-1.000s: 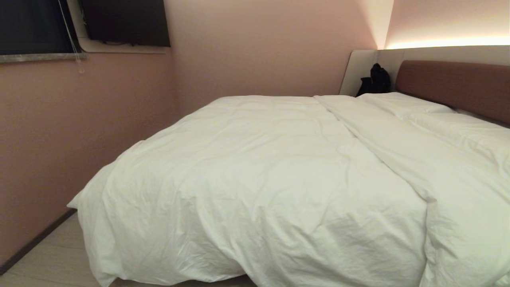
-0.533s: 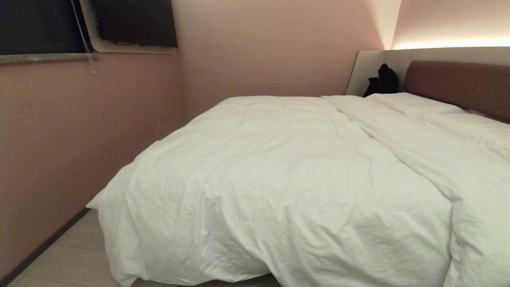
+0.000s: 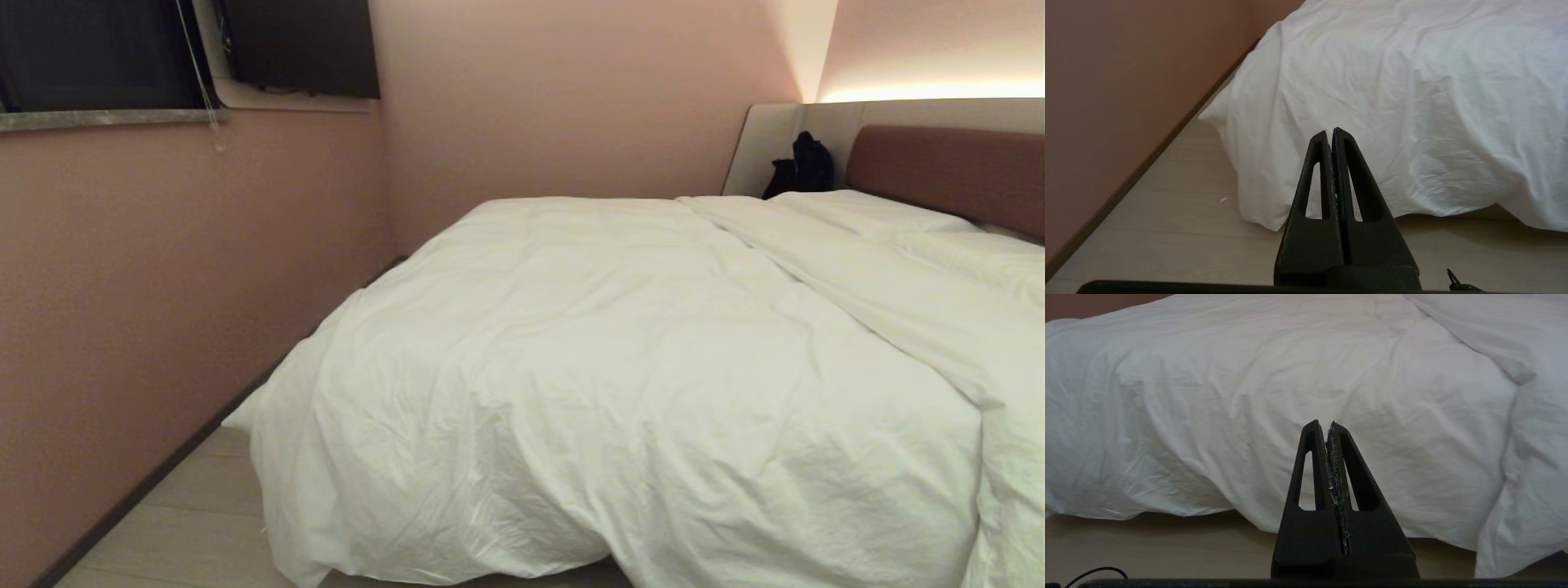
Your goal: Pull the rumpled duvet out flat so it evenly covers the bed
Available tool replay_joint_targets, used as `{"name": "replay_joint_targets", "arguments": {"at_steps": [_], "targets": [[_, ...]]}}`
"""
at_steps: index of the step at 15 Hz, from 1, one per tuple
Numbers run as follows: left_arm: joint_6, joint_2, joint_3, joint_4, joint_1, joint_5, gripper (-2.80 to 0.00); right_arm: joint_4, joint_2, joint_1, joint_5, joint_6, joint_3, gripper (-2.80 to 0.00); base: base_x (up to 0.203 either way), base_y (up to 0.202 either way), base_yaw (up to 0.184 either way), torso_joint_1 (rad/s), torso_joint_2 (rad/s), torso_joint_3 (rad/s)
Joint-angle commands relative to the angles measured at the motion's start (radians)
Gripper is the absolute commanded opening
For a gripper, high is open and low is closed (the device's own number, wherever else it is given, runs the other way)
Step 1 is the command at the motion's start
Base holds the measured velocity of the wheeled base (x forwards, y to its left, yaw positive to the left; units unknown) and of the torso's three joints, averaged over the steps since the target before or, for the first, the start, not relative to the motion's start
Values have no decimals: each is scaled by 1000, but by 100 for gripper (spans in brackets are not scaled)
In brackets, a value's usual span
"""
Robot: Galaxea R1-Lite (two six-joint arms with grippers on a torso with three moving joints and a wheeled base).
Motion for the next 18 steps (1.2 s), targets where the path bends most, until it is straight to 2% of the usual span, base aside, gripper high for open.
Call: {"name": "replay_joint_targets", "arguments": {"at_steps": [1,18], "targets": [[0,0,0,-1,1,0,-280,0,1,0,0,0,0,-280,0,193,-1,3,5,-1],[-5,0,0,-1,0,3,-280,0,1,0,0,0,0,-280,0,196,0,1,3,4]]}}
